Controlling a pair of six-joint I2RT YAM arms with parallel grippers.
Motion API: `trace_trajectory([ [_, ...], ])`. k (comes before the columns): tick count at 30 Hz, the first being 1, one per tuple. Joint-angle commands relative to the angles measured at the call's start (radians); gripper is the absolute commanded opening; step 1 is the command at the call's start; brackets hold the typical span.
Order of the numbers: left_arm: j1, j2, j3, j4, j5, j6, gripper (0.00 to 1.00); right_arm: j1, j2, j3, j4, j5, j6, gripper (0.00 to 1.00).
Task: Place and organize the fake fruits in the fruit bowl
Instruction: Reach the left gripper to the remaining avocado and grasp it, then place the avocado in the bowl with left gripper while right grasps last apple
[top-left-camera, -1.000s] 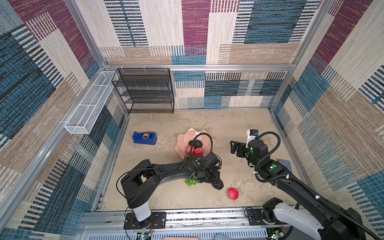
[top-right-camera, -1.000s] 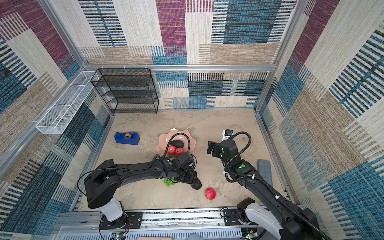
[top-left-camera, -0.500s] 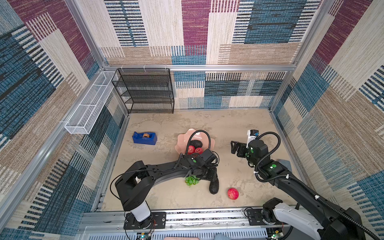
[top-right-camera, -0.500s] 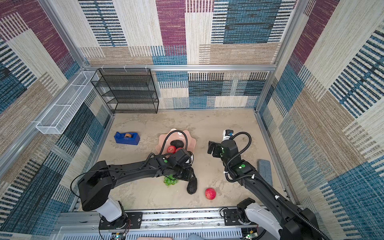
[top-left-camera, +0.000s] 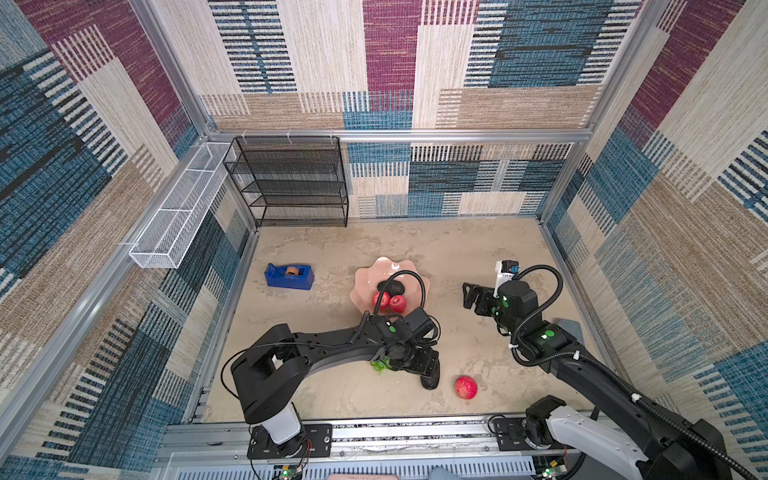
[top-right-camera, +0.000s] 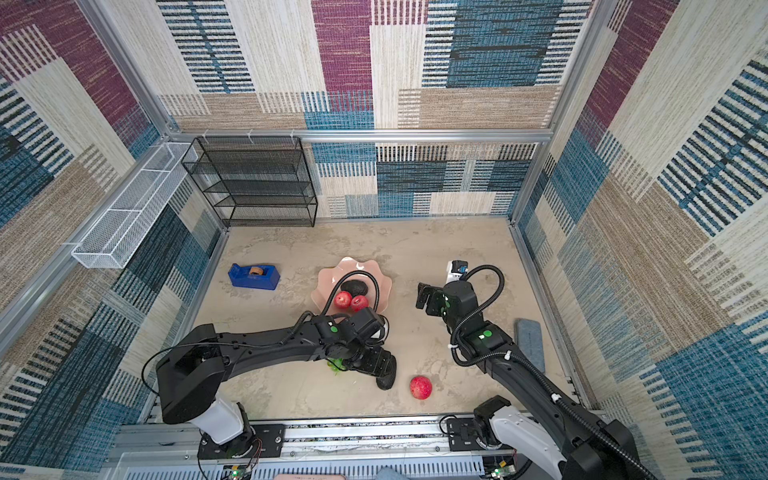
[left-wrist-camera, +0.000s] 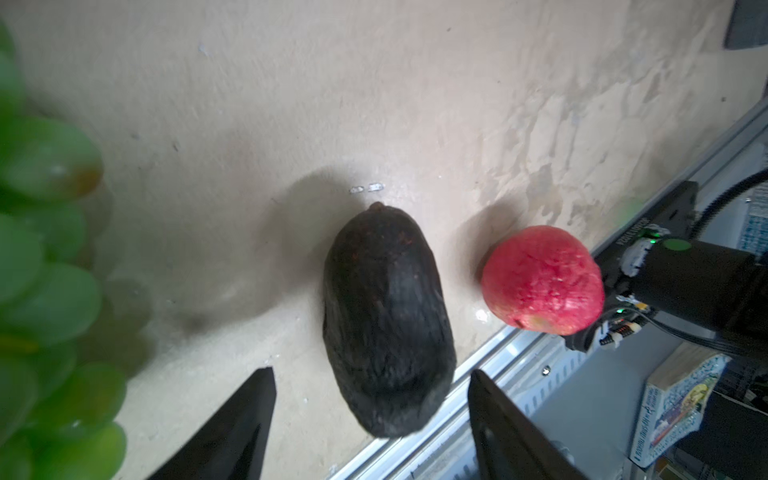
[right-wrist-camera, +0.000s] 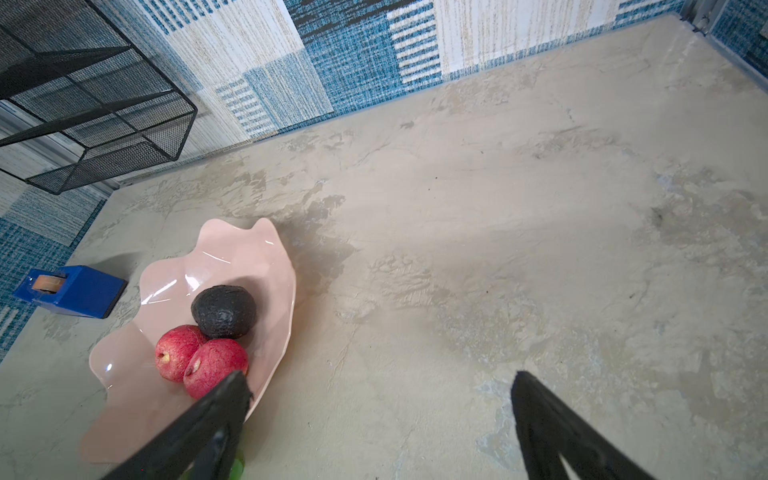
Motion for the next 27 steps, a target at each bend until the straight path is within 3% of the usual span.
trace_trajectory([
  [1, -0.008, 0.026, 0.024, -0.01, -0.008, -0.01, 0.75, 0.0, -0.006, 0.0, 0.012, -0.008, 0.002, 1.0],
  [5, -0.011, 0.065, 0.053, -0.01, 0.003, 0.004, 0.69, 0.0, -0.012, -0.001, 0.01, -0.007, 0.001, 1.0],
  [13, -0.009, 0.07, 0.059, -0.011, 0.008, 0.022, 0.44, 0.0, -0.016, -0.01, 0.015, -0.004, 0.006, 1.0],
  [18, 0.009, -0.016, 0.077, -0.049, -0.046, 0.06, 0.39, 0.0, -0.016, -0.005, 0.018, -0.003, 0.002, 1.0],
  [22, 0.084, -0.096, 0.127, -0.109, -0.089, 0.142, 0.39, -0.001, -0.012, -0.004, 0.021, -0.005, -0.001, 1.0],
  [27, 0.249, -0.124, 0.226, -0.141, -0.123, 0.284, 0.38, 0.0, -0.005, 0.003, 0.017, -0.007, -0.003, 1.0],
])
